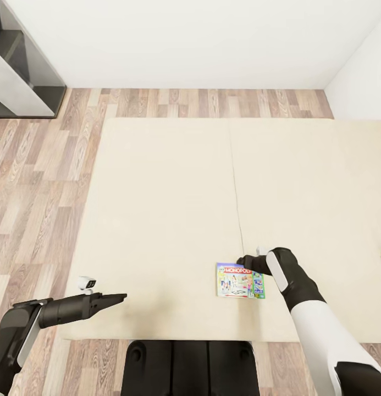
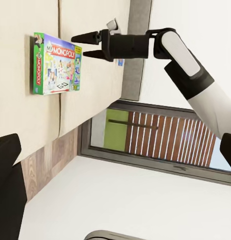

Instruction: Put all the toys in the child's room - the three board games (two on the bed and one on the table), the two jigsaw puzzles on the table, and the tennis ball on the table - inside the toy box on the table in the child's room.

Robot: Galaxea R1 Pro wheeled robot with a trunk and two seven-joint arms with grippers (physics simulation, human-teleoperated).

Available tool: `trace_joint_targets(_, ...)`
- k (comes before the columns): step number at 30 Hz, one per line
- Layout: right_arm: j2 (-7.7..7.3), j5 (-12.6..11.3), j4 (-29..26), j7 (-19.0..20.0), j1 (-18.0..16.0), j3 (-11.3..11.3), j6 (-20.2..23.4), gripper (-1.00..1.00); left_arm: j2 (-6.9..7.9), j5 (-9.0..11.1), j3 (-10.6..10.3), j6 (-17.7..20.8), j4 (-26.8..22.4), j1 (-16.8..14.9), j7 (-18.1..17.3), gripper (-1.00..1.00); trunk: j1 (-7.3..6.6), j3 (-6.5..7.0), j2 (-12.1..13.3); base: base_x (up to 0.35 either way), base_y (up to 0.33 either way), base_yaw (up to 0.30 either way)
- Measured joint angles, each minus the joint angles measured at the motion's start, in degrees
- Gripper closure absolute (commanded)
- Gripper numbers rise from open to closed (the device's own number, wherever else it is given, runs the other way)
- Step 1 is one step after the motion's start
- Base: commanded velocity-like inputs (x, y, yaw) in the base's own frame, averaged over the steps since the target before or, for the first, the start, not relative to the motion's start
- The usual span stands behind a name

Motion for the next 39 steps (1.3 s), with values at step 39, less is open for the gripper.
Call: trace_joint_targets(39, -2.32, 0.1, 0.0, 1.2, 0.2, 0.4, -0.1, -1.0, -0.08, -0.1, 0.0, 0.0, 0.0, 0.0, 0.0, -1.0, 0.0, 0.06, 0.0, 0.0, 0.0, 0.0)
